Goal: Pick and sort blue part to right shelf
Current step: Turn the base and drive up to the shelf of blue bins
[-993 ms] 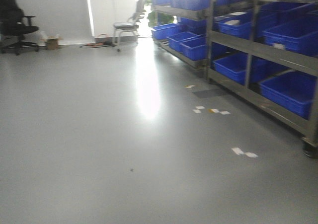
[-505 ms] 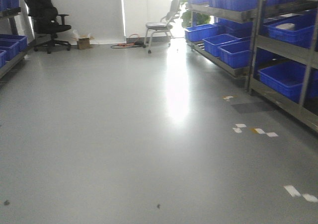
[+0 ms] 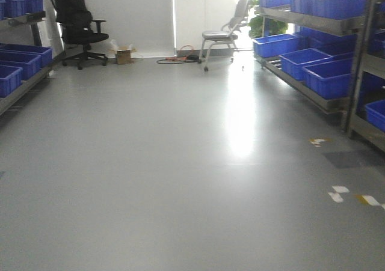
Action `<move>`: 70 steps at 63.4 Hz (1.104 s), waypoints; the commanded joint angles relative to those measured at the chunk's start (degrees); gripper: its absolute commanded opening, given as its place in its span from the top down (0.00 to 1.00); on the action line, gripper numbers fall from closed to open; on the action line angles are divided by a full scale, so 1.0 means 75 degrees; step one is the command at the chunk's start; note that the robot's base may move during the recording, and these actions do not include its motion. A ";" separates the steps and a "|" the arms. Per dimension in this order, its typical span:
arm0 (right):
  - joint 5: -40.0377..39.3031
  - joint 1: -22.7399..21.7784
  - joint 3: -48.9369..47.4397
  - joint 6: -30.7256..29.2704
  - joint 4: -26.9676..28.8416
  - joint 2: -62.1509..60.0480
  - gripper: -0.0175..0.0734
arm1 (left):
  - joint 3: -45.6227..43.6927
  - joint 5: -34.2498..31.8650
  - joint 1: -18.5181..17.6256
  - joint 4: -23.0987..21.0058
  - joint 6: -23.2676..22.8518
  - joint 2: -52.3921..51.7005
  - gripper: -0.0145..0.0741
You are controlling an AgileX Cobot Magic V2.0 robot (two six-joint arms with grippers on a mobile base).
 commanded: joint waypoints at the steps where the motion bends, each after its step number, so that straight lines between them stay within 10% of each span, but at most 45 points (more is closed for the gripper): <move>1: -0.0688 -0.0039 -0.0229 -0.0056 0.0013 0.0053 0.44 | -0.0222 -0.0675 0.0012 -0.0043 -0.0031 0.0051 0.40; 70: -0.0688 -0.0039 -0.0229 -0.0056 0.0013 0.0053 0.44 | -0.0222 -0.0675 0.0012 -0.0043 -0.0031 0.0051 0.40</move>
